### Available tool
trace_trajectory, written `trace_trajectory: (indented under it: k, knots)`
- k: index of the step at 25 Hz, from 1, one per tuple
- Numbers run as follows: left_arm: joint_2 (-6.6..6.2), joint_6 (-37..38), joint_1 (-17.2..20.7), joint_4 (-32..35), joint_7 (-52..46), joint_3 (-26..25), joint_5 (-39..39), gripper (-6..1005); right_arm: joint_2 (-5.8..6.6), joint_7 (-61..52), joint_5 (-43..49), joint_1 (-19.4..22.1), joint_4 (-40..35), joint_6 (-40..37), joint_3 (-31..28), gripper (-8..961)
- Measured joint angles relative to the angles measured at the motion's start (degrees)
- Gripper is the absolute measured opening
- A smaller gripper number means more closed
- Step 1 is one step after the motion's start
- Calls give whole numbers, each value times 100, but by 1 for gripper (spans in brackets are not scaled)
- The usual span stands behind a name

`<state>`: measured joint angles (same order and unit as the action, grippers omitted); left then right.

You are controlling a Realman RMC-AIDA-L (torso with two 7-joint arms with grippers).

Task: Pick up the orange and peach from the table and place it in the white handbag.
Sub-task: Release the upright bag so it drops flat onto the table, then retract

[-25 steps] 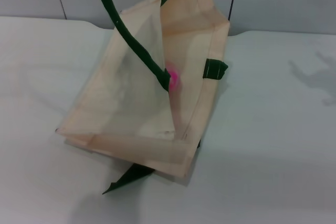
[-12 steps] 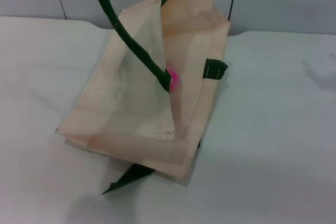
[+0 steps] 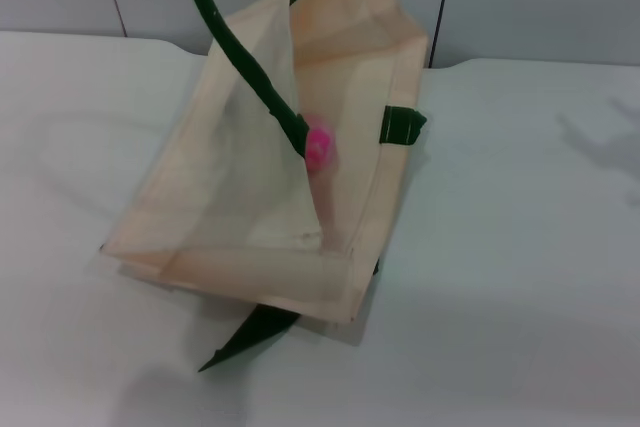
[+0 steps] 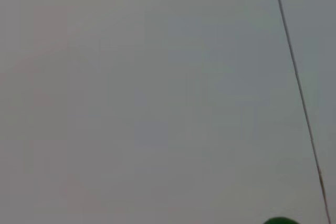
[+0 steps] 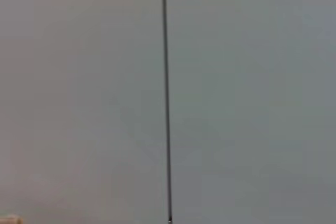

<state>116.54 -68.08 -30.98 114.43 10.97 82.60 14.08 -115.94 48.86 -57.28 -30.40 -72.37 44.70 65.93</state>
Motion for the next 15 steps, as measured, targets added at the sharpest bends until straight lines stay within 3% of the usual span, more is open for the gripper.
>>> trace_trajectory:
  k: [11, 15]
  knots:
    - [-6, 784, 299, -177, -51, -214, 712, 518, 2, 23, 6, -135, 148, 139, -29, 865]
    - [-11, 869, 303, -319, 195, -251, 1124, 534, 2, 20, 4, -143, 150, 180, -77, 865]
